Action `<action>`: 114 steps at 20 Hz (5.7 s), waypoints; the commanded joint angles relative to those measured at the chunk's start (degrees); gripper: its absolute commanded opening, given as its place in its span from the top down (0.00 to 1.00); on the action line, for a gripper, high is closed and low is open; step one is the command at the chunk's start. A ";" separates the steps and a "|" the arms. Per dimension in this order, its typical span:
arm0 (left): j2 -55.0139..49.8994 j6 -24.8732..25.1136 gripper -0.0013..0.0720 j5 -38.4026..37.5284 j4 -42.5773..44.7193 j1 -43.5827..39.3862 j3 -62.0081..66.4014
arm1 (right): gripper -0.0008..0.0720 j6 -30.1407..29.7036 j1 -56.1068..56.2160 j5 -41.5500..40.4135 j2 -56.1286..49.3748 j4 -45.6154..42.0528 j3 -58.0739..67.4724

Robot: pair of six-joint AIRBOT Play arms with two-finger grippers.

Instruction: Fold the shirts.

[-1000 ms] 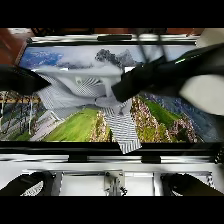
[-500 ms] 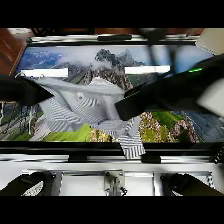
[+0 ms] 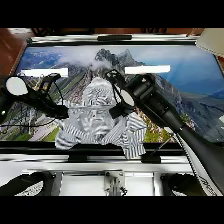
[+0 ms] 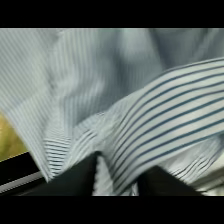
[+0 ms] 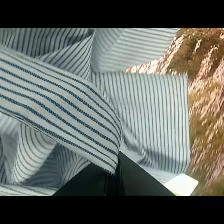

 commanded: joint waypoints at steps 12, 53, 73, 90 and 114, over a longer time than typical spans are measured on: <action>3.28 1.53 0.23 -12.09 24.20 7.82 18.82 | 0.86 0.81 0.28 -2.54 1.05 5.70 -0.24; -0.24 0.81 0.26 22.80 25.51 30.03 -25.33 | 0.86 4.04 0.28 3.82 1.05 7.43 -0.24; -2.60 1.73 0.35 25.24 25.03 32.61 -25.33 | 0.86 4.04 0.28 4.33 1.05 7.58 -0.24; -4.96 4.81 0.91 26.18 24.83 32.61 -25.31 | 0.86 4.07 0.28 4.31 1.05 7.61 -0.24; 39.91 6.10 0.92 4.72 10.51 -1.66 -24.52 | 0.86 7.41 -1.40 3.98 6.67 -13.99 5.01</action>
